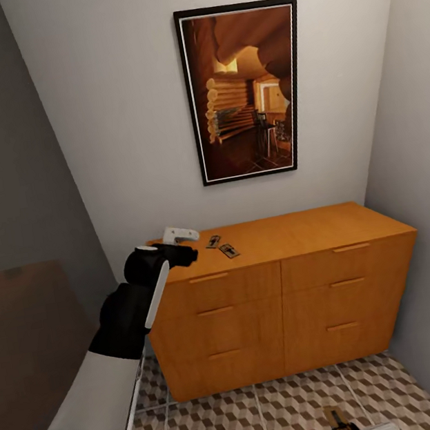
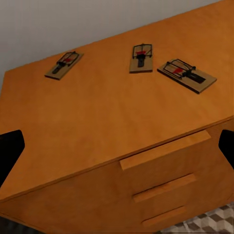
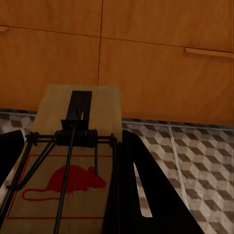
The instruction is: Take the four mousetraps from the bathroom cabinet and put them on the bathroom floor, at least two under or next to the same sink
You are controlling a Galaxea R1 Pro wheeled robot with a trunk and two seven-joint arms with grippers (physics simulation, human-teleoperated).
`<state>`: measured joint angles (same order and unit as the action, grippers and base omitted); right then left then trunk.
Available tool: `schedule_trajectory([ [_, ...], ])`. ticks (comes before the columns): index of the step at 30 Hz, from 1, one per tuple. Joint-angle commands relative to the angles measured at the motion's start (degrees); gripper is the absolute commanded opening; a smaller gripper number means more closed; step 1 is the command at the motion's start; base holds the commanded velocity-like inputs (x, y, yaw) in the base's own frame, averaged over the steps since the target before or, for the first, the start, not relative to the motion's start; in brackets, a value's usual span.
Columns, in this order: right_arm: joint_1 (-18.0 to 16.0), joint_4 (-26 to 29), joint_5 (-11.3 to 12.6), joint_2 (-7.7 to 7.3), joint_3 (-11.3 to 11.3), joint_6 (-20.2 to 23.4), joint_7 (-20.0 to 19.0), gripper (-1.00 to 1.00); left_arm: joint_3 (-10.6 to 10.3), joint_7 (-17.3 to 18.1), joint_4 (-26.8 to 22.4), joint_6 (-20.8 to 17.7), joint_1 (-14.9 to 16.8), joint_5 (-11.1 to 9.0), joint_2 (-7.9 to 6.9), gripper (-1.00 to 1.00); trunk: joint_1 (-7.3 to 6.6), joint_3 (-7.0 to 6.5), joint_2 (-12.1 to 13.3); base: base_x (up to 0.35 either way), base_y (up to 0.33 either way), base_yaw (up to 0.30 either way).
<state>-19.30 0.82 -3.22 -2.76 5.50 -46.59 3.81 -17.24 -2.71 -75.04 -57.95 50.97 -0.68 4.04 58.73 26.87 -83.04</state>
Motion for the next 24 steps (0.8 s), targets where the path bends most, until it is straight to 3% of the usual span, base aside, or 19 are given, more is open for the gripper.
schedule_trajectory([
  [1, 0.0, 0.0, -0.3, -0.06, 0.3, -0.1, 0.4, -1.00, -0.1, -0.2, 0.1, -0.2, 0.0, -0.1, 0.00, 1.00, 0.00, 0.06, 0.0, 0.000, 0.000, 0.000],
  [5, 0.0, 0.0, 0.0, -0.10, 0.2, -0.1, 0.5, -1.00, -0.2, 1.5, 0.6, -0.2, 0.0, -0.1, 0.00, 1.00, 0.00, 0.06, 0.0, 0.000, 0.000, 0.000],
  [10, 0.0, 0.0, 1.0, -0.06, 0.2, 0.1, 0.6, -1.00, -0.2, 6.1, 1.5, -0.1, 0.0, 0.0, -0.07, 1.00, 0.00, 0.06, 0.0, 0.000, 0.000, 0.000],
  [24, 0.0, 0.0, 1.3, -0.05, 0.2, 0.1, 0.6, -1.00, -0.2, 7.1, 2.9, -0.1, 0.0, 0.0, -0.09, 1.00, 0.00, 0.06, 0.0, 0.000, 0.000, 0.000],
])
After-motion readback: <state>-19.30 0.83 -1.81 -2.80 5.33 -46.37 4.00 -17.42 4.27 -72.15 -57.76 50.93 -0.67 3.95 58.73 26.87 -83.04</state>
